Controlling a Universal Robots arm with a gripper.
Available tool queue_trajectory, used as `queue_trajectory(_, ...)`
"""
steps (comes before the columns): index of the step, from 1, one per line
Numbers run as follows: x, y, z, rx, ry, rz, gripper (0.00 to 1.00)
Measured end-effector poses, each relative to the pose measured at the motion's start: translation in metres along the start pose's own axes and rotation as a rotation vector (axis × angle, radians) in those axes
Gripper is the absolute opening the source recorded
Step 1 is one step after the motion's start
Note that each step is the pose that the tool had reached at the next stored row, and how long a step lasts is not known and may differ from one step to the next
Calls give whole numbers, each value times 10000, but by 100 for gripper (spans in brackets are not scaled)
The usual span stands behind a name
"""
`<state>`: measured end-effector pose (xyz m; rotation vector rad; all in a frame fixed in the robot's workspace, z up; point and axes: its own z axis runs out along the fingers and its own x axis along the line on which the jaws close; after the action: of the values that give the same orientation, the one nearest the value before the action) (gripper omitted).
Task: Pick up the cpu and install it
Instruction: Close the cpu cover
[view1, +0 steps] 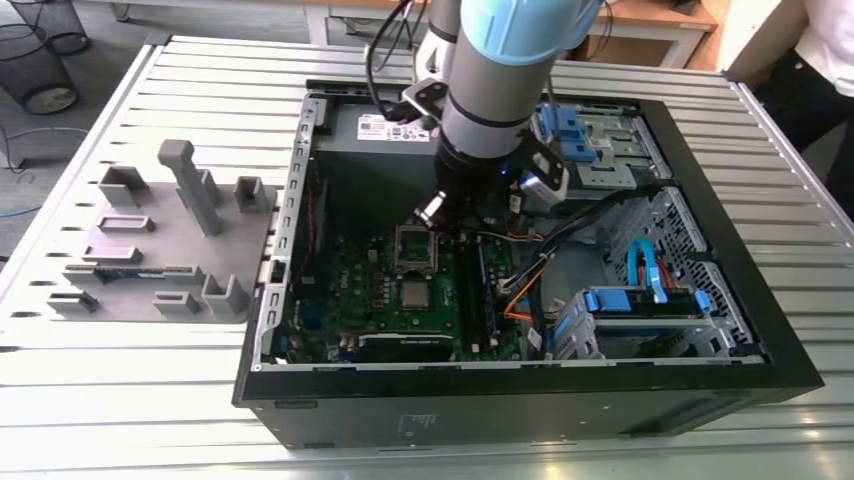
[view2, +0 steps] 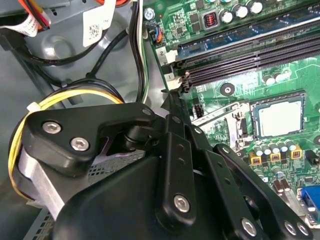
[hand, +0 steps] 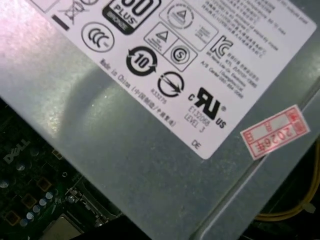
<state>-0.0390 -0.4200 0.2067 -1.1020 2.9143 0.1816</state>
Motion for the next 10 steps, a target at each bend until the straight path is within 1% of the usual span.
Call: queue_trajectory(10, 14, 10, 19, 4, 4, 0, 11)
